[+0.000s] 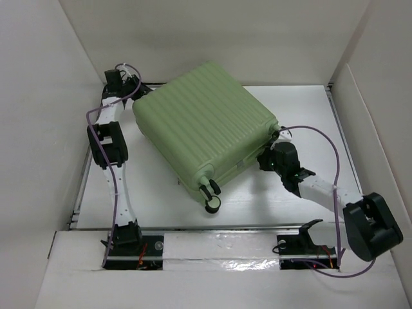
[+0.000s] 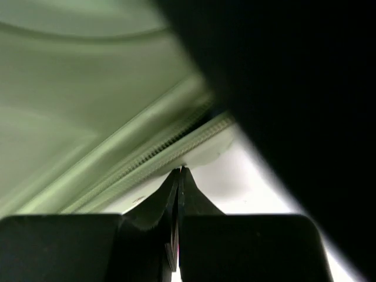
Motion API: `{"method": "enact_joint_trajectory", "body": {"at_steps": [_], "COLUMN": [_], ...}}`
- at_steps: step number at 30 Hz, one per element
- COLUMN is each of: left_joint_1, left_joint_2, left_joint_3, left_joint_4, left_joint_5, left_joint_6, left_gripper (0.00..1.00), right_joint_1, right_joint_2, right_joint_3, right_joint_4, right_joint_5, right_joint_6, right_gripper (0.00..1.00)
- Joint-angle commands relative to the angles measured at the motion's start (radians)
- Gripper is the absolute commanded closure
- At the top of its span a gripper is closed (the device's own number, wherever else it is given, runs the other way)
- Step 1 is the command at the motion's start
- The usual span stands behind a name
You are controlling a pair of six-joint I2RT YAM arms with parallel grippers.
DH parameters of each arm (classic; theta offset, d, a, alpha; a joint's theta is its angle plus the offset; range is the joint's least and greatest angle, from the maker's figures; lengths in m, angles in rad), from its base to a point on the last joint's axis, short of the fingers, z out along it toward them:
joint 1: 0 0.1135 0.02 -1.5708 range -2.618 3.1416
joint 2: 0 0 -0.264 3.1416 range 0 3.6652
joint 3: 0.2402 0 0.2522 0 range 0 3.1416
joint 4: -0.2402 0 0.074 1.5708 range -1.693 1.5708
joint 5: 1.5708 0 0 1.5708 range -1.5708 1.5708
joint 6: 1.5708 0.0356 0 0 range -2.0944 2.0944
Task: Pack the luggage
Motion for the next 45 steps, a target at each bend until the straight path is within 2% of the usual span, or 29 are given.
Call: {"method": "enact_joint_trajectory", "body": {"at_steps": [1,4,5,6,7,8,9,11,12,13,16,17,18,20,21,22,23,24,26,27,29,31,32,35,37,41,45], "left_joint_1": [-0.061,-0.104,-0.104,-0.114,-0.114,-0.114,-0.114,-0.138,-0.138,-0.152,-0.192,-0.219,-0.239,-0.293,-0.371,-0.414,-0.461,-0.544,-0.603,-0.649,-0.689,-0.724,-0.724,-0.733,-0.733,-0.733,-0.710], "left_joint_2": [-0.028,-0.125,-0.159,-0.192,-0.263,-0.298,-0.336,-0.467,-0.517,-0.609,-0.748,-0.844,-0.898,-1.055,-1.112,-1.160,-1.262,-1.318,-1.485,-1.604,-1.725,-1.835,-1.915,-1.958,-1.914,-1.710,-1.610], "left_joint_3": [-0.087,-0.300,-0.375,-0.531,-0.614,-0.696,-0.850,-1.015,-1.172,-1.249,-1.507,-1.617,-1.665,-1.744,-1.796,-1.813,-1.827,-1.868,-1.917,-1.963,-1.988,-2.022,-2.019,-1.990,-1.933,-1.815,-1.685], "left_joint_4": [0.209,0.393,0.547,0.616,0.685,0.842,0.895,1.043,1.070,1.098,1.138,1.115,1.094,0.975,0.924,0.858,0.745,0.710,0.618,0.588,0.462,0.411,0.342,0.326,0.334,0.394,0.405], "left_joint_5": [0.198,0.221,0.219,0.209,0.192,0.176,0.149,0.086,0.017,-0.020,-0.150,-0.220,-0.256,-0.331,-0.375,-0.462,-0.509,-0.579,-0.626,-0.658,-0.715,-0.749,-0.765,-0.792,-0.808,-0.828,-0.816], "left_joint_6": [-0.060,-0.131,-0.166,-0.204,-0.291,-0.332,-0.364,-0.423,-0.430,-0.447,-0.438,-0.432,-0.424,-0.371,-0.342,-0.293,-0.282,-0.277,-0.303,-0.321,-0.349,-0.352,-0.354,-0.325,-0.289,-0.242,-0.200], "left_gripper": [0.90,0.90,0.90,0.90,0.90,0.91,0.91,0.91,0.91,0.91,0.92,0.92,0.92,0.92,0.92,0.91,0.91,0.91,0.90,0.90,0.89,0.88,0.88,0.87,0.87,0.87,0.89], "right_joint_1": [0.015,0.024,0.024,0.024,0.024,0.015,0.015,0.015,0.003,-0.007,-0.007,-0.007,-0.007,0.016,0.016,0.016,0.025,0.025,0.035,0.035,0.035,0.026,0.025,0.001,-0.037,-0.071,-0.100], "right_joint_2": [0.089,0.147,0.158,0.172,0.201,0.218,0.235,0.304,0.331,0.397,0.498,0.575,0.615,0.705,0.812,0.866,0.917,1.006,1.080,1.135,1.158,1.128,1.099,0.962,0.901,0.726,0.504], "right_joint_3": [0.103,0.141,0.169,0.187,0.207,0.253,0.281,0.346,0.436,0.489,0.717,0.838,0.839,1.047,1.133,1.307,1.395,1.477,1.698,1.764,1.886,1.889,1.864,1.709,1.637,1.511,1.389], "right_joint_4": [0.185,0.223,0.240,0.242,0.240,0.240,0.240,0.211,0.191,0.165,0.030,-0.047,-0.086,-0.216,-0.299,-0.353,-0.461,-0.509,-0.603,-0.634,-0.681,-0.673,-0.630,-0.536,-0.515,-0.440,-0.410], "right_joint_5": [0.017,0.022,0.022,0.020,-0.006,-0.024,-0.038,-0.085,-0.125,-0.186,-0.288,-0.338,-0.339,-0.394,-0.411,-0.450,-0.474,-0.503,-0.598,-0.603,-0.595,-0.583,-0.563,-0.459,-0.411,-0.339,-0.305], "right_joint_6": [0.009,-0.001,-0.005,-0.014,-0.025,-0.034,-0.051,-0.073,-0.099,-0.111,-0.163,-0.183,-0.191,-0.211,-0.237,-0.248,-0.254,-0.263,-0.260,-0.255,-0.248,-0.231,-0.225,-0.197,-0.182,-0.189,-0.237], "right_gripper": [1.00,1.00,1.00,1.00,1.00,1.00,1.00,1.00,1.00,1.00,1.00,1.00,1.00,0.99,0.99,0.99,0.97,0.97,0.91,0.90,0.84,0.78,0.65,0.43,0.36,0.18,0.14]}}
